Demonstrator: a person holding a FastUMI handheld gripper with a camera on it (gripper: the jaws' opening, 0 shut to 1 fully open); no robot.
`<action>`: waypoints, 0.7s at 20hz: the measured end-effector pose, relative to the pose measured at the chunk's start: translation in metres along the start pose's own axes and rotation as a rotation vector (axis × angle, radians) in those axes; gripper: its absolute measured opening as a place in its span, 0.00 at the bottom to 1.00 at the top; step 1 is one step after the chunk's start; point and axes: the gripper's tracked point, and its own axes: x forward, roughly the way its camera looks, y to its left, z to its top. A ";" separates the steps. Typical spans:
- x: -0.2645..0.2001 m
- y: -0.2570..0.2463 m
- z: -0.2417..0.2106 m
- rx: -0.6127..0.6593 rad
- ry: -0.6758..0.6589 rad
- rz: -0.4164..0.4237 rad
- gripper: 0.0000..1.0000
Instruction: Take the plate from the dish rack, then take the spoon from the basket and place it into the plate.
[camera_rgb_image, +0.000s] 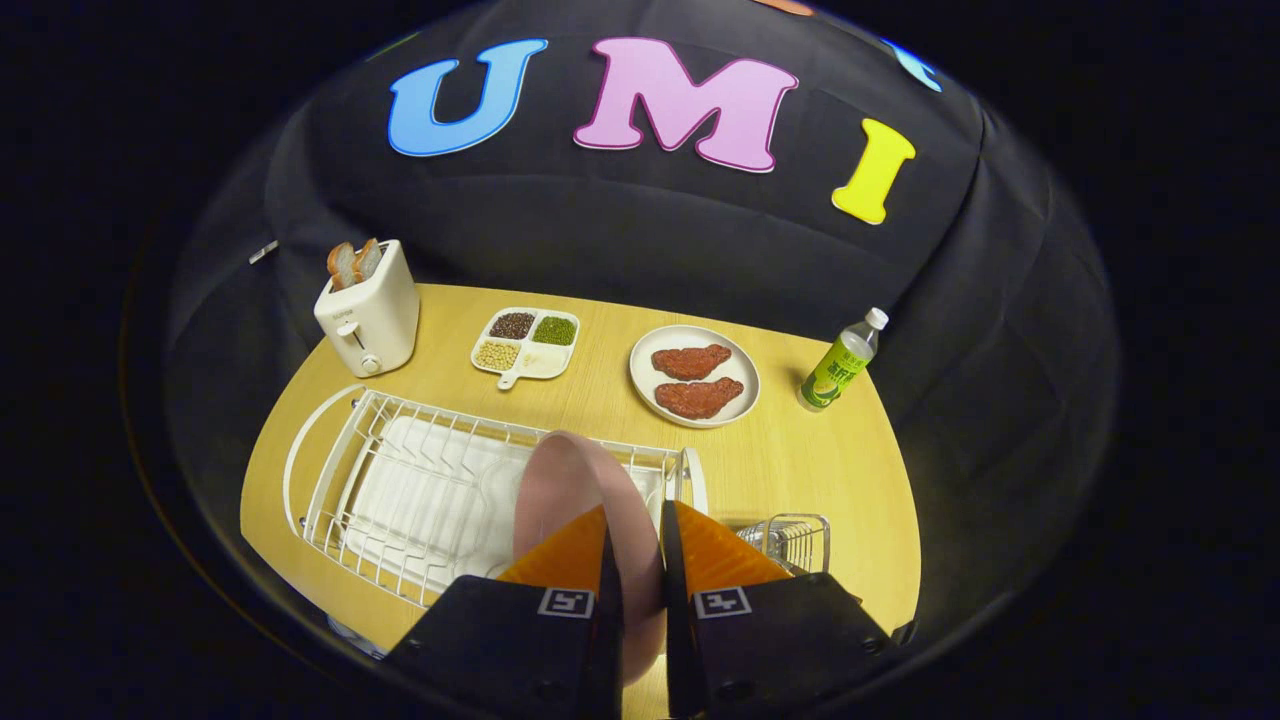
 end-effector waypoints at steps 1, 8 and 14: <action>0.003 -0.001 -0.003 0.018 0.004 0.009 0.20; -0.018 -0.019 -0.021 0.272 0.046 0.111 0.20; -0.061 -0.030 -0.066 0.442 0.102 0.224 0.20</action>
